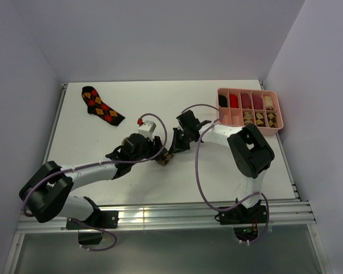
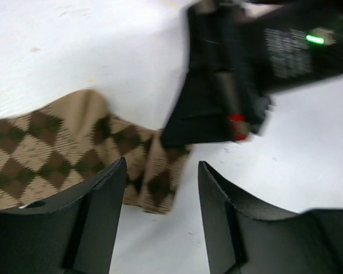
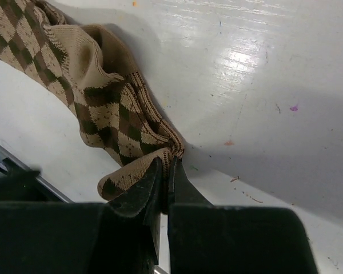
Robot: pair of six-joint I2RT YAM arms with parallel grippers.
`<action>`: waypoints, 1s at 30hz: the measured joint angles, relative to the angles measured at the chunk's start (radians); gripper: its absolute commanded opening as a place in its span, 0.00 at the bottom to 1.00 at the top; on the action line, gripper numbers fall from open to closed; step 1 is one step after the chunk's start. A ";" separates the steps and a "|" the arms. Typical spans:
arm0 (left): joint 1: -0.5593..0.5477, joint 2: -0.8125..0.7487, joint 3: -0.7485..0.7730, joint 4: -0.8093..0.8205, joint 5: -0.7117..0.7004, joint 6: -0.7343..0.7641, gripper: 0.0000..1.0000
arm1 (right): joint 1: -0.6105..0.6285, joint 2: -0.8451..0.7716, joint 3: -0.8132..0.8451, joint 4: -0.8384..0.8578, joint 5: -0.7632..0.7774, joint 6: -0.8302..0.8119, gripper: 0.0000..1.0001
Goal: Roll the socks
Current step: Roll the sock at the center of the board.
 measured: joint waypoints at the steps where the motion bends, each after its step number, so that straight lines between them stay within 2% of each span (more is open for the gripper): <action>1: -0.027 -0.017 0.000 0.000 -0.008 0.013 0.57 | 0.000 0.001 0.005 -0.009 0.002 0.002 0.00; 5: -0.108 -0.032 0.000 -0.002 -0.040 0.052 0.51 | 0.000 0.003 0.024 -0.042 0.006 0.003 0.00; 12: -0.177 0.072 0.002 -0.001 -0.072 0.079 0.48 | 0.000 0.037 0.063 -0.072 -0.003 0.008 0.00; 21: -0.224 0.182 0.032 0.009 -0.158 0.098 0.53 | 0.000 0.054 0.081 -0.084 -0.008 0.011 0.00; 30: -0.261 0.179 0.034 -0.005 -0.316 0.108 0.57 | 0.000 0.067 0.095 -0.084 -0.023 0.013 0.00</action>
